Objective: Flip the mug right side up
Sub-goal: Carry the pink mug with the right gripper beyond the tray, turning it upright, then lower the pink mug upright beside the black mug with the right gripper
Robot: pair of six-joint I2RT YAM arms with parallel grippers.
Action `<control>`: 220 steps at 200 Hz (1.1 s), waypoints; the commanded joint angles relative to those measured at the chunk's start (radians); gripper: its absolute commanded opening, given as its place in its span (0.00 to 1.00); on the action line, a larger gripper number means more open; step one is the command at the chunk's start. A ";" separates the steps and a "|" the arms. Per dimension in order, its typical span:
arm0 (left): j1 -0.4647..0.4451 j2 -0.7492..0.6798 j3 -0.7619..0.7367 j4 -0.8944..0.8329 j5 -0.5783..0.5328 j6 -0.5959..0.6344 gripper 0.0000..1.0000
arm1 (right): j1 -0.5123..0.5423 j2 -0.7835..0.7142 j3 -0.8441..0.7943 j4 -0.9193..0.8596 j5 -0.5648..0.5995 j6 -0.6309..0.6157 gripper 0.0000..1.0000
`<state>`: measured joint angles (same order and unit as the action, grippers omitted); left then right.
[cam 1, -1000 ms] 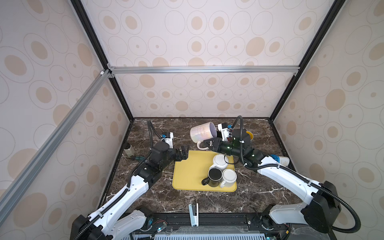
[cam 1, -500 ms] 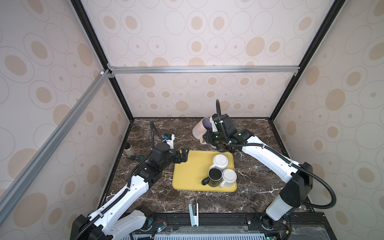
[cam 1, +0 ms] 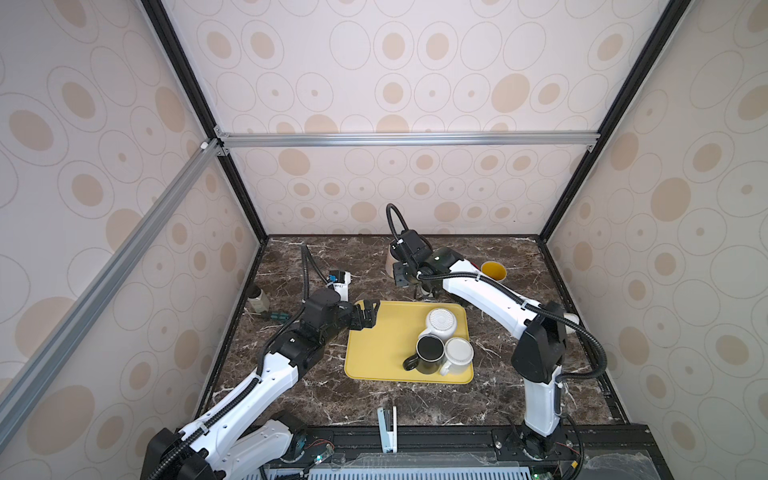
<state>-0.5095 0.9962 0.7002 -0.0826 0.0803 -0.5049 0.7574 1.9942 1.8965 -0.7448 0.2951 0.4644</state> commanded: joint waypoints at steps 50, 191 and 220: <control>0.002 -0.015 -0.036 0.064 0.018 -0.027 1.00 | 0.004 0.093 0.106 0.043 0.121 -0.006 0.00; 0.003 -0.013 -0.053 0.079 0.027 -0.044 1.00 | -0.048 0.179 0.040 0.129 0.102 0.079 0.00; 0.002 -0.014 -0.063 0.095 0.030 -0.050 1.00 | -0.055 0.195 0.025 0.138 0.090 0.088 0.00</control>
<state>-0.5095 0.9909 0.6434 -0.0208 0.1036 -0.5388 0.7063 2.1845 1.9217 -0.6838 0.3592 0.5251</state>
